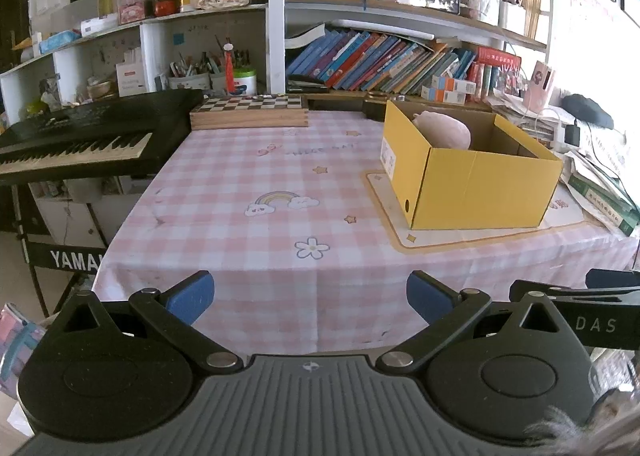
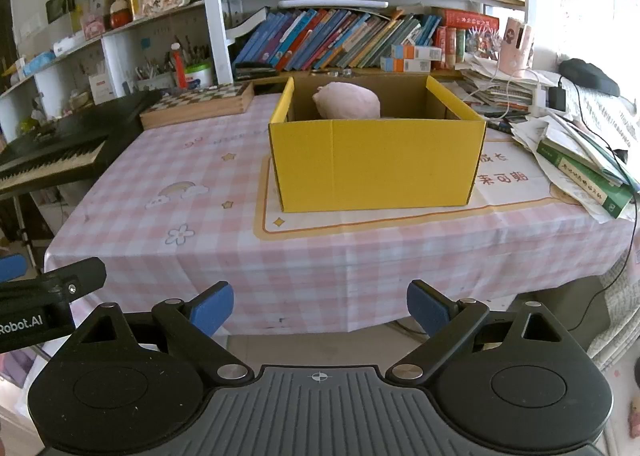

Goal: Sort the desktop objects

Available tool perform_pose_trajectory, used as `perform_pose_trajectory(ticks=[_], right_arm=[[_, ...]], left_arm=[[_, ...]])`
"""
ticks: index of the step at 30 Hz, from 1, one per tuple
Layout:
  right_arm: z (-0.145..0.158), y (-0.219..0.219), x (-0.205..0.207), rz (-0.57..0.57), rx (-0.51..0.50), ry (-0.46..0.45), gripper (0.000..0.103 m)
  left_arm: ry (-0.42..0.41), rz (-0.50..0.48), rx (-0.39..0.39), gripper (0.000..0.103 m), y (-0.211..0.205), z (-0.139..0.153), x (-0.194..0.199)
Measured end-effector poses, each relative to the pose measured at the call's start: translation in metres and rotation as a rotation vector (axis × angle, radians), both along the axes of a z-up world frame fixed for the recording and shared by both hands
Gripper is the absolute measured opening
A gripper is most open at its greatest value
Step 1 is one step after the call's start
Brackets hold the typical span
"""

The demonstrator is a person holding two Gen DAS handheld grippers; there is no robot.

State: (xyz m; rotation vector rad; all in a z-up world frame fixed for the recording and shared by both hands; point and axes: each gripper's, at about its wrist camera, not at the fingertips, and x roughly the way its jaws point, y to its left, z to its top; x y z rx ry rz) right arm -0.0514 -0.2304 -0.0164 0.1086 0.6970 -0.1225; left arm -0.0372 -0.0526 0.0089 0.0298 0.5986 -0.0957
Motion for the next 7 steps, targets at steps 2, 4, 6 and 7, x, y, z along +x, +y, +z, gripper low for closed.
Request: perform_pose_trajectory(ticks=[2,4,6,7], right_arm=[[-0.0006,0.0001,0.0006,-0.001,-0.001,0.001,0.096],[-0.0011,0.0,0.0012,0.0,-0.001,0.003,0.096],[-0.0011,0.0002,0.0011,0.0,-0.001,0.003,0.096],[-0.0017,0.0003,0.0018,0.001,-0.002,0.004,0.096]], left_arm=[[0.001,-0.002,-0.001,0.103,0.0011,-0.0003,-0.0002],[0.001,-0.005,-0.002,0.103,0.0019,-0.0009,0.0002],[0.001,-0.003,-0.004,0.103,0.0013,-0.0009,0.0007],[0.003,-0.002,-0.005,0.103,0.0033,-0.0012,0.0017]])
